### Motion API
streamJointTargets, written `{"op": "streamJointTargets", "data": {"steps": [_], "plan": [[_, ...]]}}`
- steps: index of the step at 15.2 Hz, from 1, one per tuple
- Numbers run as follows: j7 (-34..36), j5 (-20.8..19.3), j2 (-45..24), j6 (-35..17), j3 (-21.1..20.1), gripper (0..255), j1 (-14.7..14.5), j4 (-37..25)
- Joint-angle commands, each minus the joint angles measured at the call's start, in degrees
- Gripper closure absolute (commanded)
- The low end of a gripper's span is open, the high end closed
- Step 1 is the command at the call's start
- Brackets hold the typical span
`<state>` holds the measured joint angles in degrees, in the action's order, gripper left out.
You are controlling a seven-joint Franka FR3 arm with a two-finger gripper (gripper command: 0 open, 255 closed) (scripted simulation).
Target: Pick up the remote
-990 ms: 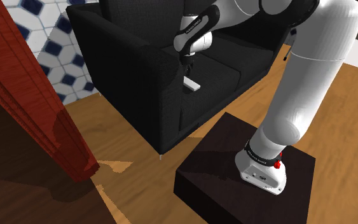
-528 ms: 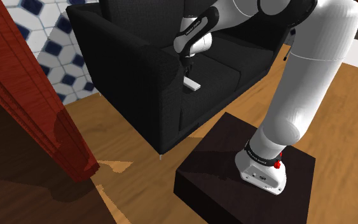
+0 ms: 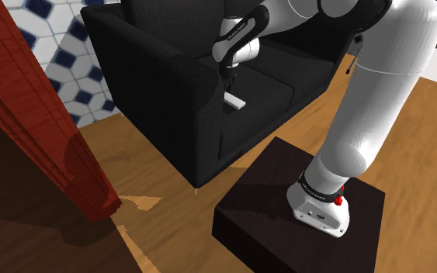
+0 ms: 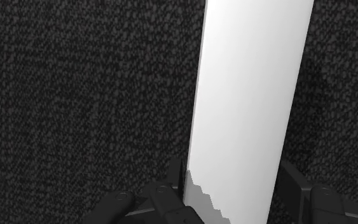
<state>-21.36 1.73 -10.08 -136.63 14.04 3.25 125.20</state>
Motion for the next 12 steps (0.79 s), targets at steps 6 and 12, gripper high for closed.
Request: {"op": "streamJointTargets", "data": {"steps": [6, 12], "plan": [[0.7, -1.2, 3.3, 5.1, 0.3, 255, -0.2, -1.9], [1.2, -1.9, 5.8, 9.5, 0.3, 255, -0.3, -3.9]]}}
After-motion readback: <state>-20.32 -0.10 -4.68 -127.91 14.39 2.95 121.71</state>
